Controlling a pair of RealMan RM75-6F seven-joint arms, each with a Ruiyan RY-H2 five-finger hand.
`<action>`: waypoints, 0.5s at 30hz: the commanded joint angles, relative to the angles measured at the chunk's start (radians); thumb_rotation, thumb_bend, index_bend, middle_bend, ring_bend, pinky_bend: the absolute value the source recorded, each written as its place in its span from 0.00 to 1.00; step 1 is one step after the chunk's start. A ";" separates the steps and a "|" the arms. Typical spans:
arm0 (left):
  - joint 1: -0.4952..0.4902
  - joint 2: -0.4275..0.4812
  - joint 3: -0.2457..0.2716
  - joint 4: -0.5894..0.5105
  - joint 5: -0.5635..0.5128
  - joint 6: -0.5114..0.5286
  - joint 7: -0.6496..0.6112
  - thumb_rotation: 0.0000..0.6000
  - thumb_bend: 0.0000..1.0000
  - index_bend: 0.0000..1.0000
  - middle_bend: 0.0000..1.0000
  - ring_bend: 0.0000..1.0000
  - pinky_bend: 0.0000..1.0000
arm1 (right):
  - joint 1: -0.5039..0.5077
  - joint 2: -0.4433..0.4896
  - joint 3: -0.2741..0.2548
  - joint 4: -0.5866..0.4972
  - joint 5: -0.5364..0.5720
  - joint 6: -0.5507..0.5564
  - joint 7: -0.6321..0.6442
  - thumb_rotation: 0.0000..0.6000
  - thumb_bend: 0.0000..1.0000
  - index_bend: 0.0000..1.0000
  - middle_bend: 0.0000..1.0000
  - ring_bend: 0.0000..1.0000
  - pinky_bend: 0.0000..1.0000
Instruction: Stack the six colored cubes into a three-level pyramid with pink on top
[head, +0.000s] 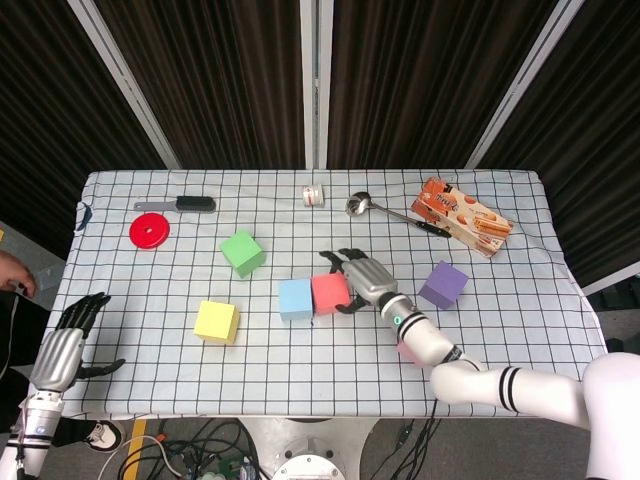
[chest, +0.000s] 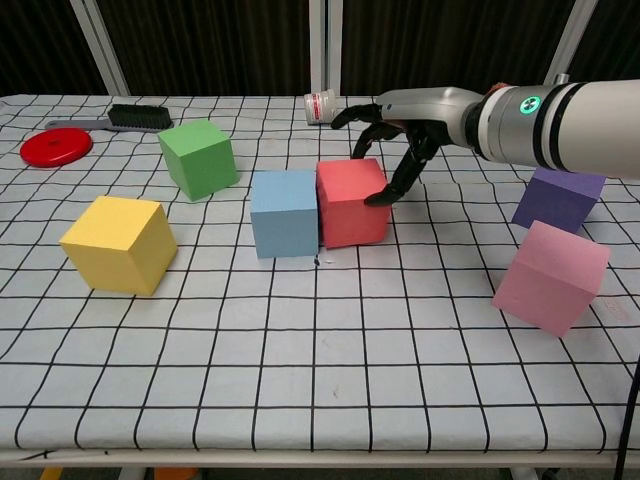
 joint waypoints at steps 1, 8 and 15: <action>0.000 0.000 0.001 0.001 0.001 0.000 -0.002 1.00 0.01 0.09 0.04 0.00 0.08 | 0.012 -0.005 -0.004 -0.008 0.019 0.012 -0.017 1.00 0.20 0.00 0.42 0.01 0.00; 0.002 -0.003 0.003 0.008 0.003 0.003 -0.010 1.00 0.01 0.09 0.04 0.00 0.08 | 0.031 -0.009 -0.011 -0.015 0.060 0.023 -0.041 1.00 0.20 0.00 0.43 0.01 0.00; 0.004 -0.004 0.004 0.014 0.002 0.004 -0.018 1.00 0.01 0.09 0.04 0.00 0.08 | 0.042 -0.020 -0.015 -0.009 0.082 0.030 -0.047 1.00 0.20 0.00 0.43 0.01 0.00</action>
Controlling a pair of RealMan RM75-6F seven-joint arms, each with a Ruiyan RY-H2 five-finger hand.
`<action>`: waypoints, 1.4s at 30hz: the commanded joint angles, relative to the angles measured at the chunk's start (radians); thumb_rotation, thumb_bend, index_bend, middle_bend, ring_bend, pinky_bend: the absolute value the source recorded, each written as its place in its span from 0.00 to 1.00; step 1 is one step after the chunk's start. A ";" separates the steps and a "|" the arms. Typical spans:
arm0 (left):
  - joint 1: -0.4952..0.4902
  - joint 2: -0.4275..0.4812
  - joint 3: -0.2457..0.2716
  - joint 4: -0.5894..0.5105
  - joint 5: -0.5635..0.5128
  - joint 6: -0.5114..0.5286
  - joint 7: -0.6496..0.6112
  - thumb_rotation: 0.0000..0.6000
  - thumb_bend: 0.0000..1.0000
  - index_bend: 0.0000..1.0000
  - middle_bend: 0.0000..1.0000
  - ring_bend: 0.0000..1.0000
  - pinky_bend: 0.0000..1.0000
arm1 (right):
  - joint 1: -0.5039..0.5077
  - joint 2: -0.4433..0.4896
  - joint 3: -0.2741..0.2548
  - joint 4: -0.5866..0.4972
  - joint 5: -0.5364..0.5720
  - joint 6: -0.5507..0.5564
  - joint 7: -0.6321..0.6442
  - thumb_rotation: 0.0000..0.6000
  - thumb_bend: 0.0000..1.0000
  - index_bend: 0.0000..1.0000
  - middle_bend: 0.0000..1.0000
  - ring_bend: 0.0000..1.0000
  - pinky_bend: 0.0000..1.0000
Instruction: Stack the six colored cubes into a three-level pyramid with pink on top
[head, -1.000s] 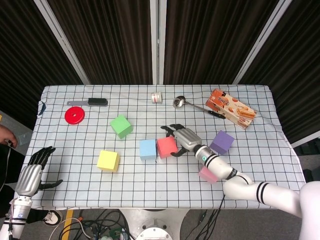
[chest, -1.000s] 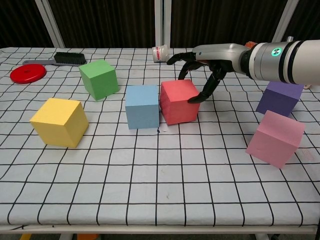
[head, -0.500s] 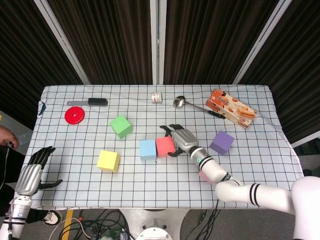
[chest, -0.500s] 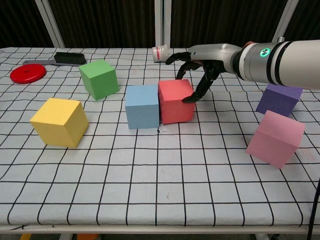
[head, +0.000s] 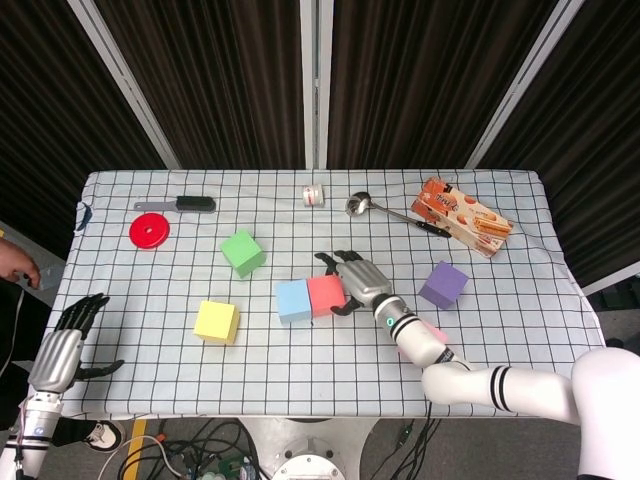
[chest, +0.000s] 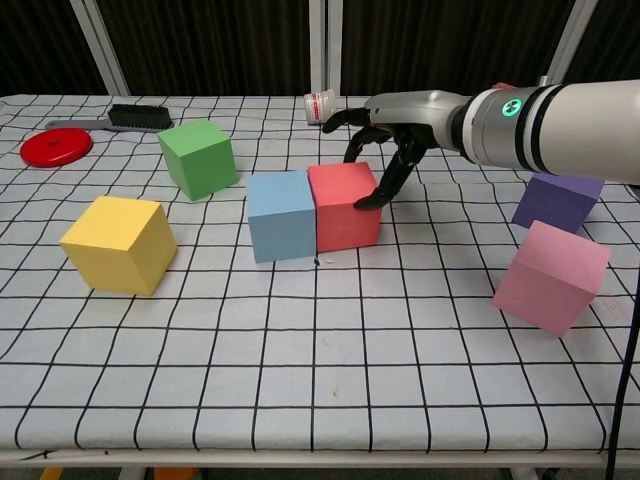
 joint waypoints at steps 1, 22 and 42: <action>0.000 0.000 0.000 0.001 0.000 0.000 -0.002 1.00 0.01 0.09 0.04 0.00 0.08 | 0.002 -0.005 0.000 0.003 0.004 0.003 0.001 1.00 0.20 0.00 0.43 0.01 0.00; -0.001 0.001 0.001 0.004 -0.001 -0.004 -0.014 1.00 0.01 0.09 0.04 0.00 0.08 | 0.002 -0.019 0.009 -0.004 0.024 0.025 0.012 1.00 0.19 0.00 0.43 0.02 0.00; -0.003 0.002 0.003 0.000 0.000 -0.009 -0.008 1.00 0.01 0.09 0.04 0.00 0.08 | 0.005 -0.023 0.007 0.003 0.014 0.010 0.029 1.00 0.19 0.00 0.44 0.02 0.00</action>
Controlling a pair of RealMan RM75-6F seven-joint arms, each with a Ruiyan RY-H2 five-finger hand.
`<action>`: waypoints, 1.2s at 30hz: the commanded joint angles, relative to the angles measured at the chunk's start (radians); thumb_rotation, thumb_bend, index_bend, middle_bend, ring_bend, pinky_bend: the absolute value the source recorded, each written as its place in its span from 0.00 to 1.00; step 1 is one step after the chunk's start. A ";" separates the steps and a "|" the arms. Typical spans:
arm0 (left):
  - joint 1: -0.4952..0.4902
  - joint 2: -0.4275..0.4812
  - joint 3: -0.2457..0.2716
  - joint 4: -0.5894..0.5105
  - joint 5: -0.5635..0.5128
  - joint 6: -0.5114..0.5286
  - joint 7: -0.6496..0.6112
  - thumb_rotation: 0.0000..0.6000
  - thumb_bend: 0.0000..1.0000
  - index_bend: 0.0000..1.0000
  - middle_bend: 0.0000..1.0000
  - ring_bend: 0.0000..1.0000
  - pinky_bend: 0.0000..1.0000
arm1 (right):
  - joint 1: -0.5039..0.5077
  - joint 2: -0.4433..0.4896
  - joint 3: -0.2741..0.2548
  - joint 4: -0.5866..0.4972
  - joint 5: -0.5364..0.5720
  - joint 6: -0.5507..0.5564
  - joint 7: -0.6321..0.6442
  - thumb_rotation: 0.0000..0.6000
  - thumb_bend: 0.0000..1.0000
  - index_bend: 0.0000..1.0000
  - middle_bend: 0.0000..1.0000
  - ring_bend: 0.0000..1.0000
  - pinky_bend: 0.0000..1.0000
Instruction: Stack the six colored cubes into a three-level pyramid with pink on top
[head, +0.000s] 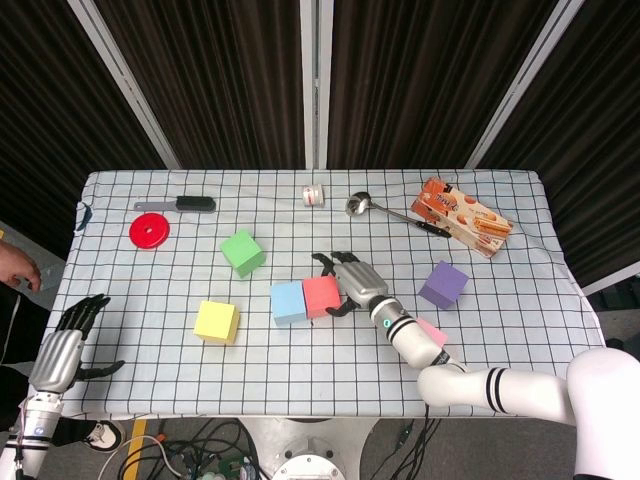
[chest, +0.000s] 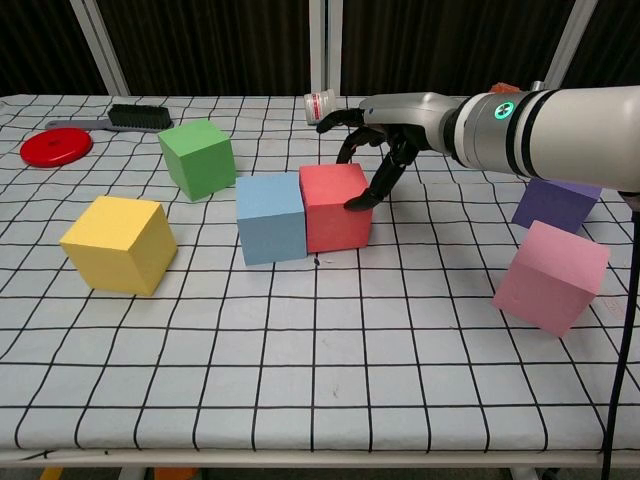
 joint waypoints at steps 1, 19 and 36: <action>-0.001 0.001 0.000 -0.002 -0.001 -0.001 0.001 1.00 0.01 0.09 0.04 0.00 0.08 | 0.005 -0.005 0.001 0.009 0.003 -0.008 0.001 1.00 0.19 0.00 0.44 0.02 0.00; 0.000 0.002 -0.001 -0.003 -0.001 0.001 0.002 1.00 0.01 0.09 0.04 0.00 0.08 | 0.009 0.002 -0.001 0.013 -0.011 -0.042 0.029 1.00 0.08 0.00 0.21 0.00 0.00; -0.001 0.004 0.000 -0.006 -0.002 -0.002 0.003 1.00 0.01 0.09 0.04 0.00 0.08 | 0.010 -0.015 -0.006 0.029 -0.021 -0.022 0.026 1.00 0.11 0.00 0.28 0.00 0.00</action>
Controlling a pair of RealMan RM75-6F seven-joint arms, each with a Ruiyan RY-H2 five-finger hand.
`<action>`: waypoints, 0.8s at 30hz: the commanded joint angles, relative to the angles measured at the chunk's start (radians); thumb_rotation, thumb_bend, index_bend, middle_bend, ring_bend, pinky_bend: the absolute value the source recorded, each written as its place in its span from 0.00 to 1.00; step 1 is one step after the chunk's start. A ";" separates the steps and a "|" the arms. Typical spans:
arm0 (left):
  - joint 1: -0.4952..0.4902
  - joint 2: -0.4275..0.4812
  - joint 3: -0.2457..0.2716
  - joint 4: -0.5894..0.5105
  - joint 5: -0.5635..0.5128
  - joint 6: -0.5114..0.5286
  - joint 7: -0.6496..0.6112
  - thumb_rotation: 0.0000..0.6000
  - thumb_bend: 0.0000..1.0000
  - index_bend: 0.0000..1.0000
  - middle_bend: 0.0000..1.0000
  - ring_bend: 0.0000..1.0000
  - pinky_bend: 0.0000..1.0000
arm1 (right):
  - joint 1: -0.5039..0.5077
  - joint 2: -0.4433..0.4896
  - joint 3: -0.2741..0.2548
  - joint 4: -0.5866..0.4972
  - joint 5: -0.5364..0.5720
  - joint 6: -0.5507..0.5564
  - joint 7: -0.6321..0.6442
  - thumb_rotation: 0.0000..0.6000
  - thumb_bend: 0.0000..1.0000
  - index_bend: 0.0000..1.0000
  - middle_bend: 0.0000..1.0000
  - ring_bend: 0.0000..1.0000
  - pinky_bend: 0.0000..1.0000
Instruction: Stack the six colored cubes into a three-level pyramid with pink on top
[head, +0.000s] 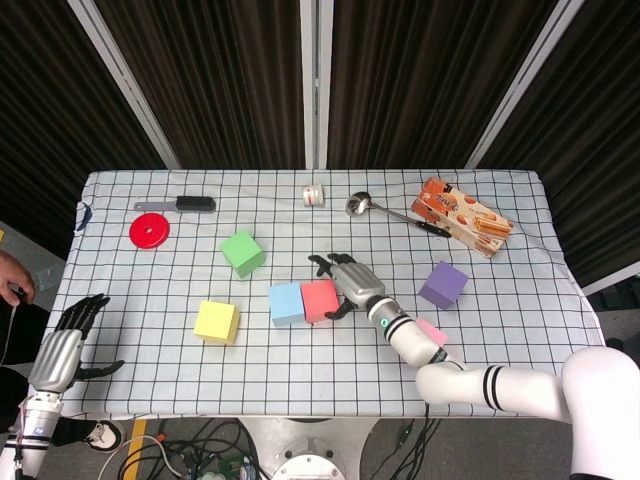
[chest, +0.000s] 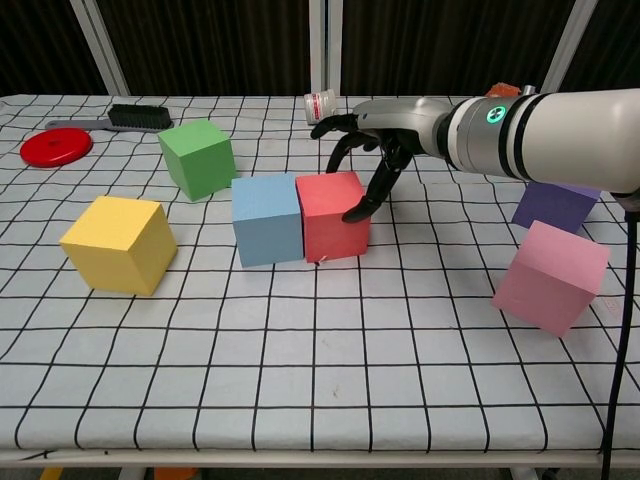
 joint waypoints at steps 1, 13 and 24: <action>0.000 0.000 0.000 -0.001 0.000 -0.001 0.001 1.00 0.01 0.09 0.04 0.00 0.08 | -0.001 -0.004 0.000 0.004 -0.004 0.006 -0.002 1.00 0.11 0.00 0.30 0.00 0.00; -0.002 0.002 0.001 -0.002 -0.001 -0.005 0.003 1.00 0.01 0.09 0.04 0.00 0.08 | -0.007 -0.004 0.006 0.013 -0.040 0.006 0.009 1.00 0.15 0.00 0.38 0.00 0.00; -0.004 0.000 0.001 0.001 -0.004 -0.011 0.004 1.00 0.01 0.09 0.04 0.00 0.08 | -0.024 -0.017 -0.003 0.058 -0.157 0.007 0.032 1.00 0.15 0.00 0.39 0.00 0.00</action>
